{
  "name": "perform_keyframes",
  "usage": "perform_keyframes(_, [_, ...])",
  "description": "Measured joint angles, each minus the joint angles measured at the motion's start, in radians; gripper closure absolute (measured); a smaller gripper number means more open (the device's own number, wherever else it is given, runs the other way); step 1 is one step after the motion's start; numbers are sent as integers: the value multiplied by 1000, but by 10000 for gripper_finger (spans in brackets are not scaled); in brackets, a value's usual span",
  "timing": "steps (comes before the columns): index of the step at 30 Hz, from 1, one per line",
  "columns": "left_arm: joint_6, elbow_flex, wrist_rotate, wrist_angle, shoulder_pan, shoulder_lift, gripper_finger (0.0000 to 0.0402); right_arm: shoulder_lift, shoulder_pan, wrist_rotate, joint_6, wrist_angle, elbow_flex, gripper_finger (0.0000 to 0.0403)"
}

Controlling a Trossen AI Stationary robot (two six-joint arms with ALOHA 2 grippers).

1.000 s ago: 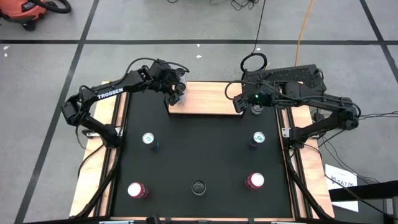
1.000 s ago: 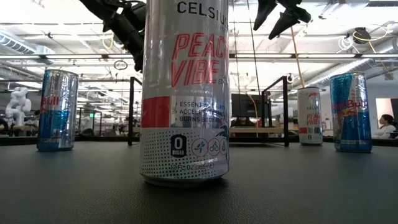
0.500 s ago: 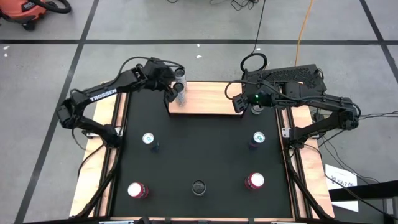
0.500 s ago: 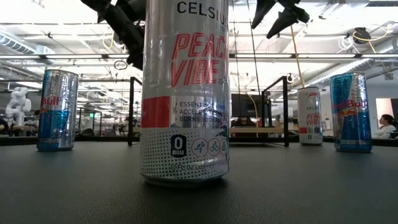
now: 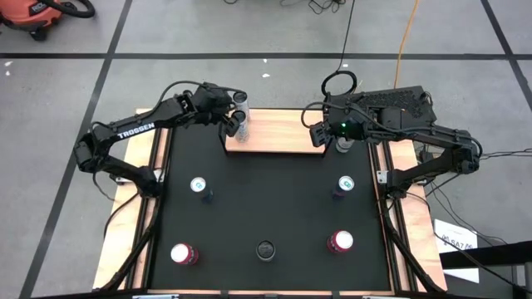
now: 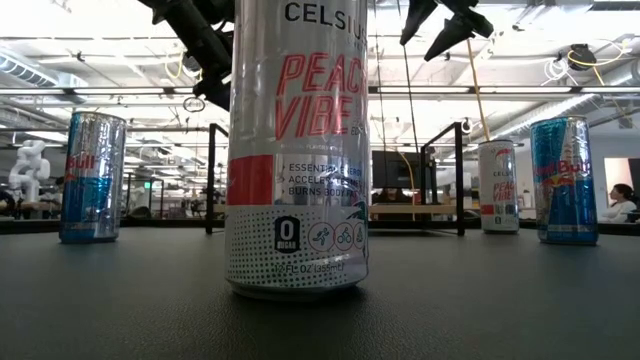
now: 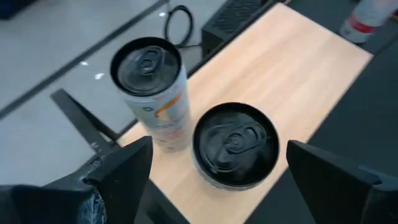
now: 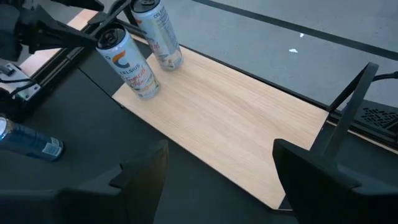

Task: Place canned beverage on shelf
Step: Put the white-yellow soda can on the shelf aligned with the other white-yellow soda can

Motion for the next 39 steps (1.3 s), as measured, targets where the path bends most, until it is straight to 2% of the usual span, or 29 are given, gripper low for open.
perform_keyframes(3, [-19, 0, -31, 7, -14, 8, 38, 0, 0, 0, -4, 0, 0, 122])
perform_keyframes(29, [-182, 0, -68, 0, -48, 115, 38, 0, 0, -6, -42, -1, 0, 122])
perform_keyframes(39, [-308, 0, -109, 10, -53, 124, 44, 0, -2, -6, -49, -4, 0, 122])
